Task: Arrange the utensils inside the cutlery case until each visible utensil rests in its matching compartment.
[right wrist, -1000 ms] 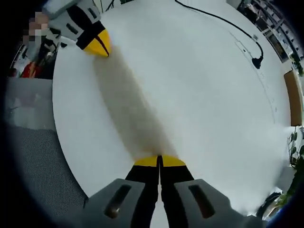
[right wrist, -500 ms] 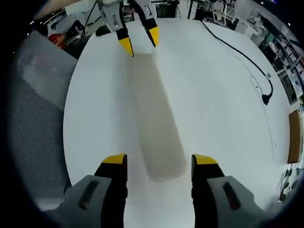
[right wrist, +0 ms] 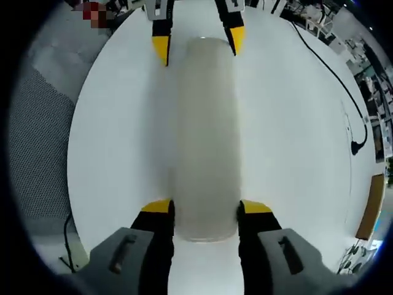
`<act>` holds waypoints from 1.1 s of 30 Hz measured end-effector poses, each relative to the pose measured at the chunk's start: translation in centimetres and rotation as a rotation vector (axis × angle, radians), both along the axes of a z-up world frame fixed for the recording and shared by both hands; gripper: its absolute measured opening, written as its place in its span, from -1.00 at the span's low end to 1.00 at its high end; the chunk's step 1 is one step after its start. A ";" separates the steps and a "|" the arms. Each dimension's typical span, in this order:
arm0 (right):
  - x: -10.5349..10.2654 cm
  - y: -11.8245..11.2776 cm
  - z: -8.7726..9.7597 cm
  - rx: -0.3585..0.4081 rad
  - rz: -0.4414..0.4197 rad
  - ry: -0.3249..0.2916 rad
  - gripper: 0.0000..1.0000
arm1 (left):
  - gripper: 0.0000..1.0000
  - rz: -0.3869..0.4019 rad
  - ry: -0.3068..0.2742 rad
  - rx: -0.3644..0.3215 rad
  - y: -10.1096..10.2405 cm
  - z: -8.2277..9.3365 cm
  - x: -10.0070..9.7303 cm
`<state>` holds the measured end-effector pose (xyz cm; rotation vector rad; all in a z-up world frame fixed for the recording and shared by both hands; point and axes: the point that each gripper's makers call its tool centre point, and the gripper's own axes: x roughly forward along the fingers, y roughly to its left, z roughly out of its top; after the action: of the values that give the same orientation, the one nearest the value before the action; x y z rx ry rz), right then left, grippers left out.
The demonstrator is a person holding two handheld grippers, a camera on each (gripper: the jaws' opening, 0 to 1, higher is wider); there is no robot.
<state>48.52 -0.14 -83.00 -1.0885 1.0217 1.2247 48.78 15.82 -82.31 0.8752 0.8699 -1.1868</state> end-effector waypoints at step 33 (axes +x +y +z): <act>-10.0 -0.5 -0.1 0.004 -0.026 -0.005 -0.22 | -0.17 -0.014 0.020 0.153 -0.3 -0.3 -10.2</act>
<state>38.54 -0.63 -83.09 -1.0718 1.0261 1.2017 38.57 15.51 -82.65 0.9951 0.9821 -1.1539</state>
